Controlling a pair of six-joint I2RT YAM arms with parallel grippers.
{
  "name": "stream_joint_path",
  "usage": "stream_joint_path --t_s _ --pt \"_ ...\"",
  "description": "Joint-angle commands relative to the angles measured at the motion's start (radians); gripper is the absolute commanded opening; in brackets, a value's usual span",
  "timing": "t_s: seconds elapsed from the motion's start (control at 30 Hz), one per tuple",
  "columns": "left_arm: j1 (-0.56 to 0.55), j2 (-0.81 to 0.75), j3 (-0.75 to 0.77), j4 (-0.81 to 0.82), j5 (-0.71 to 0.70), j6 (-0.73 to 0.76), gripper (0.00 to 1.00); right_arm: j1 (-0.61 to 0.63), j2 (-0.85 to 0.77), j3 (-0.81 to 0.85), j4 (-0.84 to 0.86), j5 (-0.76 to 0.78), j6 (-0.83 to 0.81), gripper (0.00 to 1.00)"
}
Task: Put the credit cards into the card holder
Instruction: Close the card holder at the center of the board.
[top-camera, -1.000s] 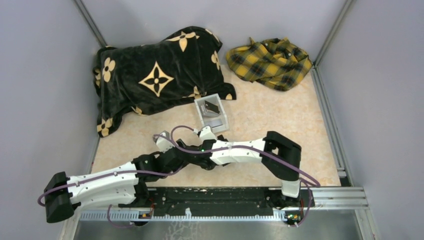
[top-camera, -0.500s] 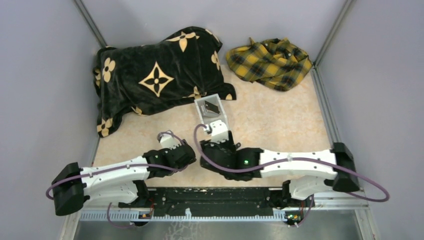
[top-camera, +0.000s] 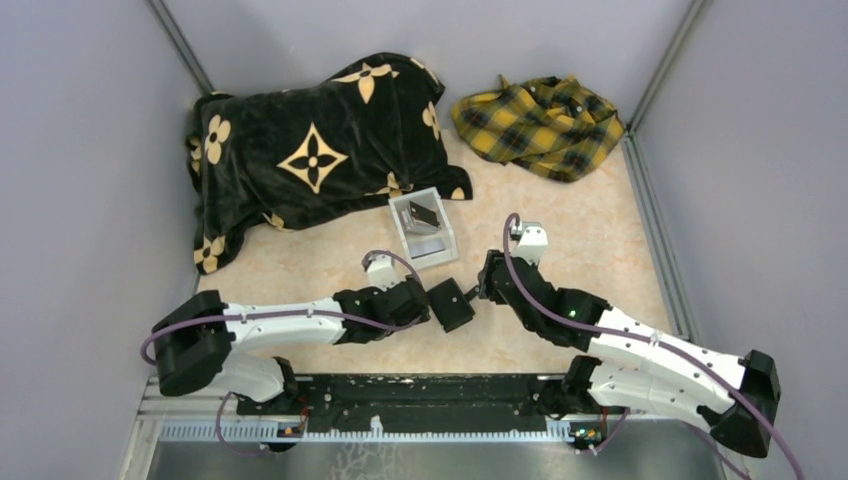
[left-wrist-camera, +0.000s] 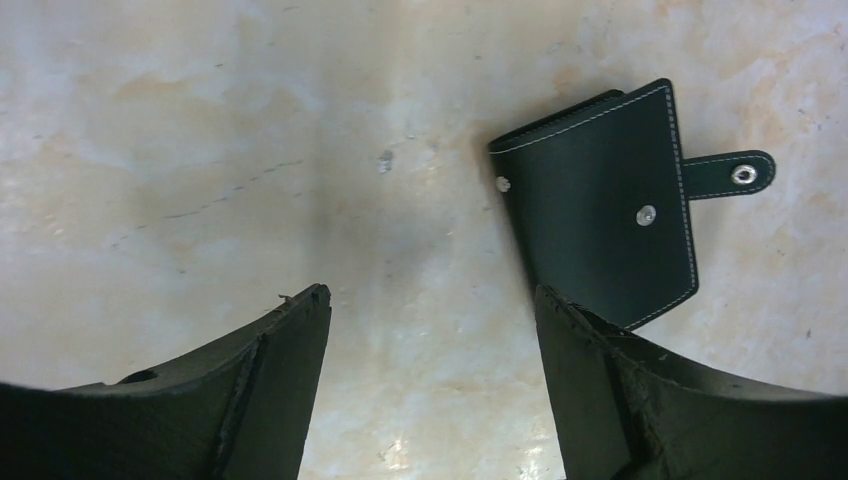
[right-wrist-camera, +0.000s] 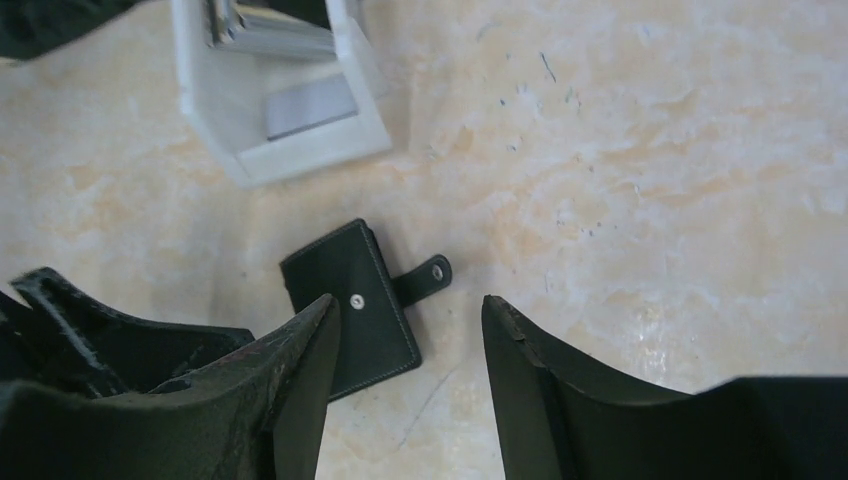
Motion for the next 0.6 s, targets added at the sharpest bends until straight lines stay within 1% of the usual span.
stream_joint_path --t_s 0.0,0.13,0.27,0.43,0.57 --pt "-0.006 0.067 0.059 0.087 0.015 0.075 0.81 -0.097 0.031 -0.058 0.038 -0.222 -0.018 0.55" --pt "-0.005 0.089 0.069 0.122 0.024 0.104 0.82 -0.165 0.083 -0.115 0.113 -0.352 -0.06 0.55" --pt "-0.004 0.099 0.057 0.173 0.041 0.143 0.81 -0.203 0.106 -0.165 0.188 -0.426 -0.086 0.54" --pt "0.017 0.091 0.019 0.25 0.088 0.167 0.79 -0.273 0.152 -0.182 0.255 -0.508 -0.115 0.52" --pt "0.039 0.096 0.012 0.275 0.111 0.188 0.78 -0.315 0.195 -0.19 0.314 -0.549 -0.132 0.51"
